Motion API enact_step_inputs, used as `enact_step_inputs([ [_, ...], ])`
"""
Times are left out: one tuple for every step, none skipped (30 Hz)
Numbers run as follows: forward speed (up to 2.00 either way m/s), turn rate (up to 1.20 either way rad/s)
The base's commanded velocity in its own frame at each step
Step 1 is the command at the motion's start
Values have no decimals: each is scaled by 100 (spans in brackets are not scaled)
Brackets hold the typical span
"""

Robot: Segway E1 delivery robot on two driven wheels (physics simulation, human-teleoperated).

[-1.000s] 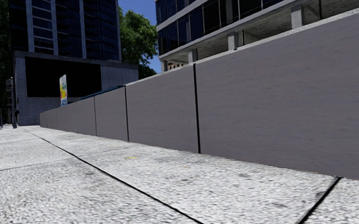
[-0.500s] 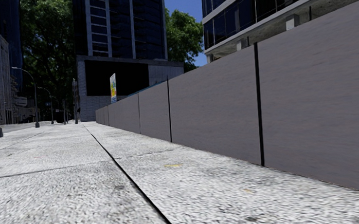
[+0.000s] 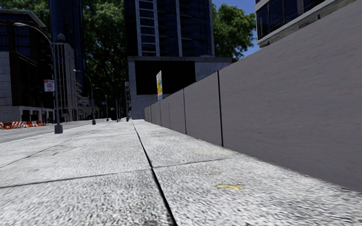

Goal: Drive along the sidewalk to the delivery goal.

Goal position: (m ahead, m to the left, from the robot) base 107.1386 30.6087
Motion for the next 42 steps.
enact_step_inputs([
  [171,56],
  [171,56],
  [171,56],
  [171,56],
  [171,53],
  [171,47],
  [171,30],
  [171,30],
  [173,1],
  [174,0],
  [175,0],
  [175,0],
  [175,0],
  [175,0],
  [175,0],
  [175,0],
  [175,0],
  [175,0],
  [175,0],
  [175,0],
  [175,0],
  [175,0],
  [176,0],
  [177,0],
  [177,0],
  [177,0],
  [181,0],
  [186,0],
  [186,0],
  [186,0],
  [187,0],
  [187,0],
  [187,6],
  [187,6],
  [187,14],
  [187,21],
  [187,26],
  [187,26],
  [187,29],
  [187,30],
  [187,32],
  [187,32],
])
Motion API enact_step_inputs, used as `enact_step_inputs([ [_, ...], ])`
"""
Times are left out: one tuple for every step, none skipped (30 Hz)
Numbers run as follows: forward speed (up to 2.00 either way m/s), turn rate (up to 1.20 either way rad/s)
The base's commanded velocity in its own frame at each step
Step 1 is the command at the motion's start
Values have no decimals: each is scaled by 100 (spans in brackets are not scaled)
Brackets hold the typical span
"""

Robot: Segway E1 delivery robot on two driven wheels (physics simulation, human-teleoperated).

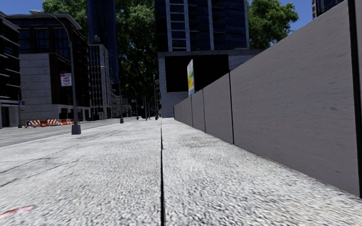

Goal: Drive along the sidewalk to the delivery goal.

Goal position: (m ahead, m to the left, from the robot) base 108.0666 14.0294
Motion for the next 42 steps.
enact_step_inputs([
  [187,33],
  [187,33],
  [187,33],
  [187,33],
  [187,33],
  [187,33],
  [187,33],
  [187,34],
  [187,34],
  [187,34],
  [187,34],
  [187,34],
  [187,34],
  [200,0],
  [200,0],
  [200,0],
  [200,0],
  [200,0],
  [200,0],
  [200,0],
  [200,0],
  [200,0],
  [200,0],
  [200,0],
  [200,0],
  [200,0],
  [200,0],
  [200,0],
  [200,0],
  [200,0],
  [200,0],
  [200,0],
  [200,0],
  [200,0],
  [200,0],
  [200,0],
  [200,0],
  [200,0],
  [200,0],
  [200,0],
  [200,0],
  [200,0],
])
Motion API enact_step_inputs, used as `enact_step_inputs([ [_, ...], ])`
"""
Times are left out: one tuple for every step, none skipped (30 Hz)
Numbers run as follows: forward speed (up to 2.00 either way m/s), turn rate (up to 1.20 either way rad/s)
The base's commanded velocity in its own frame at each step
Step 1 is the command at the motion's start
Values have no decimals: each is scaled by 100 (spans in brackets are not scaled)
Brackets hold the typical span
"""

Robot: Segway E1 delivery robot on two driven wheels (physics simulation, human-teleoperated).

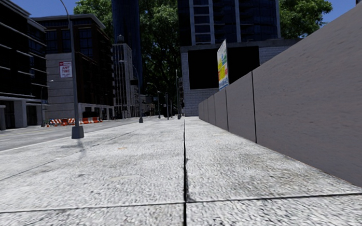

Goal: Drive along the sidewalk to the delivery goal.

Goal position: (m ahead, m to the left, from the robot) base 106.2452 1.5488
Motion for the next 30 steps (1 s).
enact_step_inputs([
  [200,0],
  [200,0],
  [200,0],
  [200,0],
  [200,0],
  [200,0],
  [200,0],
  [200,0],
  [200,0],
  [200,0],
  [200,0],
  [200,0],
  [200,0],
  [200,0],
  [200,0],
  [200,0],
  [200,0],
  [200,0],
  [200,0],
  [200,0],
  [200,0],
  [200,0],
  [200,0],
  [200,0],
  [200,0],
  [200,0],
  [200,0],
  [200,0],
  [200,0],
  [200,0],
])
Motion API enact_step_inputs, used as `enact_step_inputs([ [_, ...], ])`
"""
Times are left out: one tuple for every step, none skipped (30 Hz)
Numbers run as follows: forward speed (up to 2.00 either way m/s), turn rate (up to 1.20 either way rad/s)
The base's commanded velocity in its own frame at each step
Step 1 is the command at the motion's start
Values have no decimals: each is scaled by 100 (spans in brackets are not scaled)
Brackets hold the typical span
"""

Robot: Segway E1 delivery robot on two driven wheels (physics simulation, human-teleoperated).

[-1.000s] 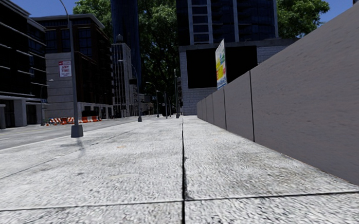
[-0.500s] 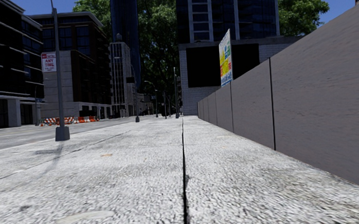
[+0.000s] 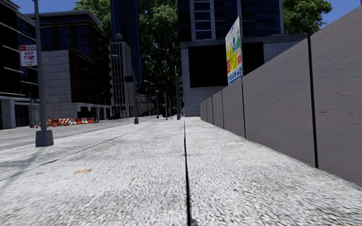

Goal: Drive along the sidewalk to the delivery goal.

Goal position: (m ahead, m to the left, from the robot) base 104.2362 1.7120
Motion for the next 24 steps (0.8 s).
enact_step_inputs([
  [200,0],
  [200,0],
  [200,0],
  [200,0],
  [200,0],
  [200,0],
  [200,0],
  [200,0],
  [200,0],
  [200,0],
  [200,0],
  [200,0],
  [200,0],
  [200,0],
  [200,0],
  [200,0],
  [200,0],
  [200,0],
  [200,0],
  [200,0],
  [200,0],
  [200,0],
  [200,0],
  [200,0],
])
